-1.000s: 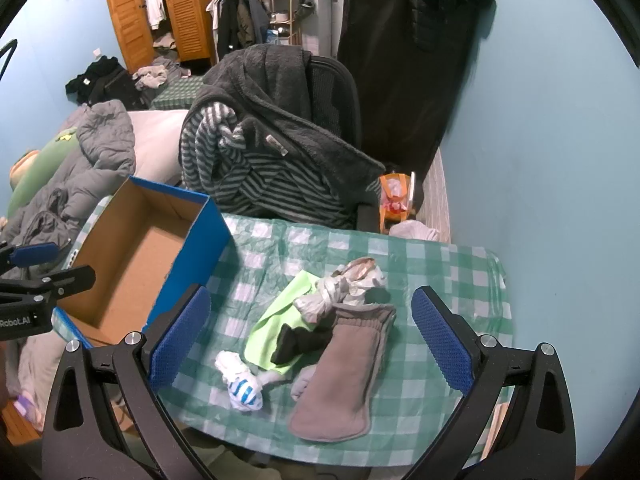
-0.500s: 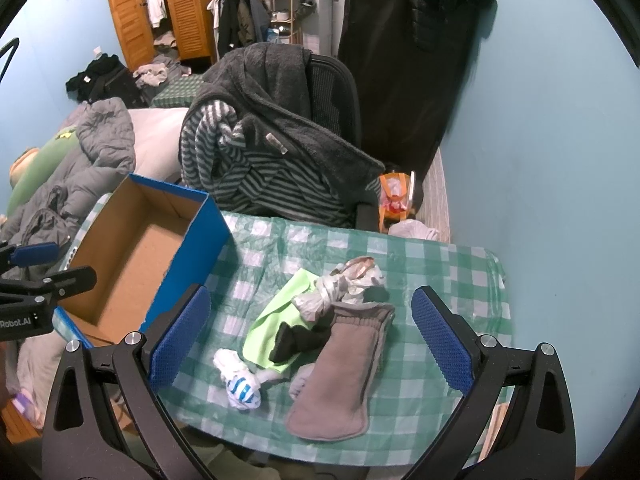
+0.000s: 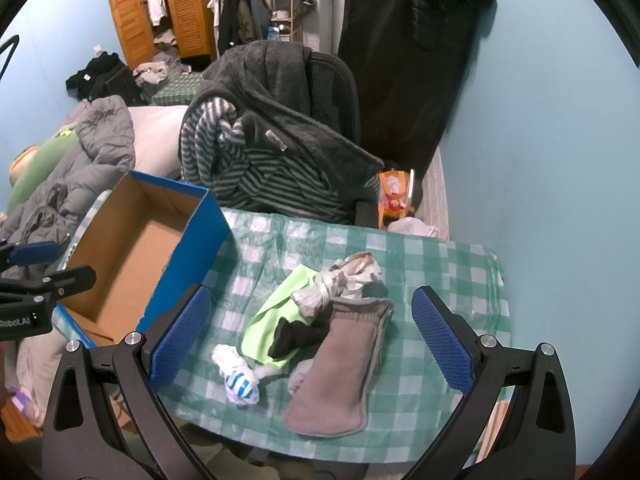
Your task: Organize soft objects
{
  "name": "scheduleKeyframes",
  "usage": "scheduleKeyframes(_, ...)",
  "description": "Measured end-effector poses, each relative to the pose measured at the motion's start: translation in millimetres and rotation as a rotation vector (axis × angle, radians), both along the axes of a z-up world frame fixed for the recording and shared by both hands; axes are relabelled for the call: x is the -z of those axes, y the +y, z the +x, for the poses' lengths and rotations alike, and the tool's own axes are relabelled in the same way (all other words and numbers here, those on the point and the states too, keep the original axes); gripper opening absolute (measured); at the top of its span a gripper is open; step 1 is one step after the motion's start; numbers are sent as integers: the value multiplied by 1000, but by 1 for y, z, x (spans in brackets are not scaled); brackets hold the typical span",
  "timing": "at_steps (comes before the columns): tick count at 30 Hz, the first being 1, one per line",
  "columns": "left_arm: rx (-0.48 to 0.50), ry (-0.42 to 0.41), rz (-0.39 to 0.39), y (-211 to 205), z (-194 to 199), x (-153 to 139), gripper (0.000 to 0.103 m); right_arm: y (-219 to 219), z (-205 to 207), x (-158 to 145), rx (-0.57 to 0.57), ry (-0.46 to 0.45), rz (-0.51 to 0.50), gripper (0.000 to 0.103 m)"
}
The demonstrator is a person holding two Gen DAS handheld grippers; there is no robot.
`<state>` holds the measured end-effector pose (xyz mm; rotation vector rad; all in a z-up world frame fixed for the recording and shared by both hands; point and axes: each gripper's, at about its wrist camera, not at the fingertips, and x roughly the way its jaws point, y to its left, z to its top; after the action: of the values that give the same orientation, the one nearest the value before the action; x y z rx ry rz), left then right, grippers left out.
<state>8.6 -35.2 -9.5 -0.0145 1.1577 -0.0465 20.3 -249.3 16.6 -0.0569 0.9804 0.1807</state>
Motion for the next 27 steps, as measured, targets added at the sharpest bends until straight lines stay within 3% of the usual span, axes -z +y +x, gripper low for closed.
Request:
scheduleKeyframes(16,27,71,-9,-12,-10,25,77,-18,-14,20,14,32,-15,101)
scheduleKeyframes(27,100,166,-19,-41,-3,53,77,-44,-19,49,53,129,-25,101)
